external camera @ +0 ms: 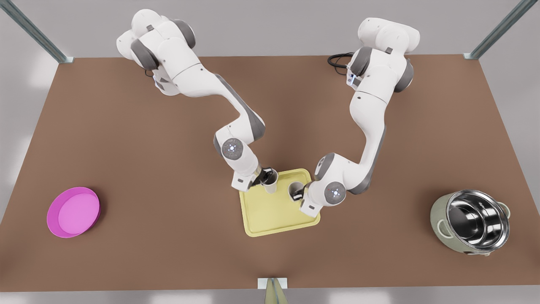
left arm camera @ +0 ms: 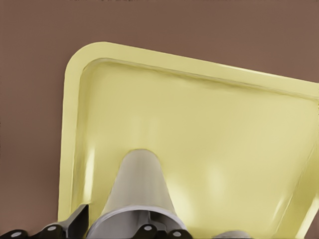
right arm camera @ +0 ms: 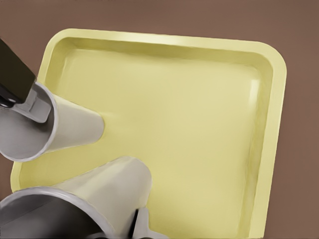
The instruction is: Use both arms to respectively pick up the white IKEA cups from the middle-left and middle-right positions, then place the white IKEA cups onto the middle-middle tray, ensuring that the cups remain upright and do not tip over
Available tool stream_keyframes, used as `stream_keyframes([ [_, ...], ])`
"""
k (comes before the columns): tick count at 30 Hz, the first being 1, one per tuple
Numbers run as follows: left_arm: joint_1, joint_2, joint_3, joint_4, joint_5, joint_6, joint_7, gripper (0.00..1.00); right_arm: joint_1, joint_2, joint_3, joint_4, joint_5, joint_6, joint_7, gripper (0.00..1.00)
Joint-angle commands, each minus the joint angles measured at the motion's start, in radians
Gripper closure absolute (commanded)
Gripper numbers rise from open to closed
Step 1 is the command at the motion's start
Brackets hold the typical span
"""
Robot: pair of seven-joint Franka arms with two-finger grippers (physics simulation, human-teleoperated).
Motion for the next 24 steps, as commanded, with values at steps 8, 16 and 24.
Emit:
stream_keyframes([
  [8,0.042,-0.114,0.001,0.009,0.072,-0.255,-0.265,0.00,-0.001,0.081,0.000,0.012,0.002,0.128,0.702,0.79],
  [16,0.190,-0.626,0.070,-0.219,0.386,-0.459,0.758,0.00,-0.002,0.095,-0.002,0.019,-0.001,0.128,0.686,0.00],
  [24,0.197,-0.631,0.116,-0.256,0.263,-0.490,0.746,0.00,-0.004,0.097,-0.003,0.027,-0.002,0.126,0.686,0.00],
])
